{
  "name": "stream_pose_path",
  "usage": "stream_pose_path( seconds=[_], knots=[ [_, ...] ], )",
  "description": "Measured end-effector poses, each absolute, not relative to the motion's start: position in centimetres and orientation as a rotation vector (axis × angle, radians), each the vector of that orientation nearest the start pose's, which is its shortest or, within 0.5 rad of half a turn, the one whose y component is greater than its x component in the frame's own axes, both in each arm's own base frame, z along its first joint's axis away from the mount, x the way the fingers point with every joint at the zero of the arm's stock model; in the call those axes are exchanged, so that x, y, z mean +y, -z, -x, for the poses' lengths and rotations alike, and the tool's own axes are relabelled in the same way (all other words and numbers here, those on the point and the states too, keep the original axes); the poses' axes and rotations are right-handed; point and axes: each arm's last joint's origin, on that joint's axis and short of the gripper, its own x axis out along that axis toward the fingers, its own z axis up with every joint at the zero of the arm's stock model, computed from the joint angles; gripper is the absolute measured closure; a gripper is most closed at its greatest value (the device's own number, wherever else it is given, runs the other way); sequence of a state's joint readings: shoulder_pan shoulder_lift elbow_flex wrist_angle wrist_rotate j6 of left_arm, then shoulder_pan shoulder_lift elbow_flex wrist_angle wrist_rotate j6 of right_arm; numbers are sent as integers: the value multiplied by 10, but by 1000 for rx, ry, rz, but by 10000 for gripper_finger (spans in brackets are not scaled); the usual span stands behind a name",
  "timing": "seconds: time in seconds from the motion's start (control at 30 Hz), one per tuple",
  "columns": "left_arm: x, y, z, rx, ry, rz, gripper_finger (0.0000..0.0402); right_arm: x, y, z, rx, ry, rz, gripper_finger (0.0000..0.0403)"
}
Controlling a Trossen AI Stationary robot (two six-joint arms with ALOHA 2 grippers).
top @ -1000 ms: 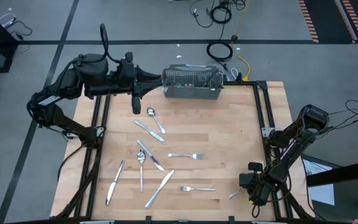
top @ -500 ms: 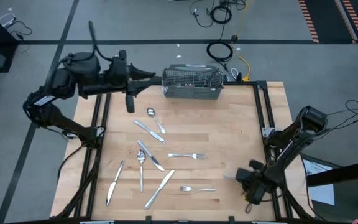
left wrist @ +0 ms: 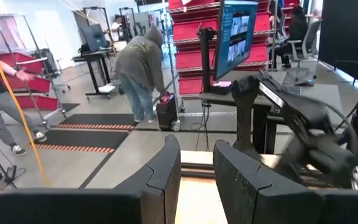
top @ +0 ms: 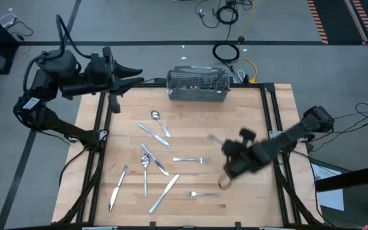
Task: Sort silverware
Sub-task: Put the silver spoon into the silverware organizer
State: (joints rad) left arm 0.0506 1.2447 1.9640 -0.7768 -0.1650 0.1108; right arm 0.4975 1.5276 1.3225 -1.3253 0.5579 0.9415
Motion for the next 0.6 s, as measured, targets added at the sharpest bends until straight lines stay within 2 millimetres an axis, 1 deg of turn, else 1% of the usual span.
stream_pose_path(
  seconds=[0.07, 0.17, 0.27, 0.33, 0.43, 0.53, 0.6],
  knots=[
    [14, -554, -173, 79, -212, -114, 300, 93, -310, -245, 1140, 652, 31, 402],
    [13, -552, -171, 107, -210, -117, 300, 60, -348, -248, 1171, 681, 104, 402],
    [13, -549, -170, 133, -208, -118, 300, 25, -377, -252, 1143, 692, 187, 403],
    [13, -547, -169, 152, -207, -119, 300, 1, -392, -253, 1145, 719, 236, 403],
    [13, -545, -169, 177, -206, -120, 300, -33, -402, -249, 1200, 754, 289, 403],
    [13, -544, -169, 191, -205, -120, 300, -65, -400, -244, 1296, 779, 330, 403],
    [13, -544, -169, 191, -205, -120, 300, -82, -395, -242, 1378, 783, 378, 403]
  ],
)
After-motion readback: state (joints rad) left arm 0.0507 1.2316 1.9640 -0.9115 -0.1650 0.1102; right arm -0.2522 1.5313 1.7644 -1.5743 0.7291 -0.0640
